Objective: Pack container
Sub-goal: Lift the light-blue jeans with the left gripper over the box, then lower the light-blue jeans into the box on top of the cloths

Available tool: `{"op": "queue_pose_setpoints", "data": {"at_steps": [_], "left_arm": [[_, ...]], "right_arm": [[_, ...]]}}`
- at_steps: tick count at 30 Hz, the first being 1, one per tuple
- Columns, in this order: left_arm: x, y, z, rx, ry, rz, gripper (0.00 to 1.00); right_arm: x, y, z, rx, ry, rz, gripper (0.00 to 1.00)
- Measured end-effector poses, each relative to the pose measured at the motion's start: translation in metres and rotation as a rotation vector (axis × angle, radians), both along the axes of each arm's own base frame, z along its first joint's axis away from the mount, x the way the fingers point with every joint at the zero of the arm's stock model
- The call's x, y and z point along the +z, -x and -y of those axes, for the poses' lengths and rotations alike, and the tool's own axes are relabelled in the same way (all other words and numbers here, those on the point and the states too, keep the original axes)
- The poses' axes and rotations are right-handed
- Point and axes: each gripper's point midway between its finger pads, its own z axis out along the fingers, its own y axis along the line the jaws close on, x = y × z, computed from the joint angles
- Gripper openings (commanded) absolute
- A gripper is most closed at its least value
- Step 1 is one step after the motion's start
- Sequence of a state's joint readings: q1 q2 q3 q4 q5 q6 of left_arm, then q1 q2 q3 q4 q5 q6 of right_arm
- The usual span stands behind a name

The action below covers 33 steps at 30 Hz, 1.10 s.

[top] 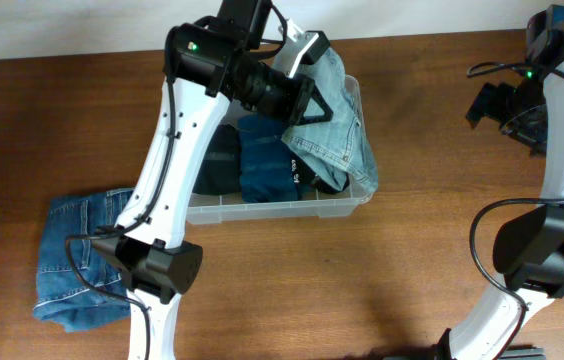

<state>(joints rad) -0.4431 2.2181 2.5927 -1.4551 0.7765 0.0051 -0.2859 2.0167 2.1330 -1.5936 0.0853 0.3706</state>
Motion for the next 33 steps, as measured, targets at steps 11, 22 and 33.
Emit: {"op": "queue_pose_setpoints", "data": {"at_steps": [11, 22, 33], "left_arm": [[-0.019, -0.013, 0.008, 0.007, 0.004, 0.005, 0.01], [-0.053, -0.01, 0.012, -0.001, -0.041, -0.054, 0.01], [-0.09, -0.008, 0.002, 0.029, -0.138, -0.113, 0.3]], "right_arm": [[0.0, 0.0, 0.0, 0.0, 0.0, 0.0, 0.99], [0.0, 0.0, 0.0, 0.0, 0.0, 0.0, 0.99], [0.0, 0.0, 0.0, 0.0, 0.0, 0.0, 0.98]]}}
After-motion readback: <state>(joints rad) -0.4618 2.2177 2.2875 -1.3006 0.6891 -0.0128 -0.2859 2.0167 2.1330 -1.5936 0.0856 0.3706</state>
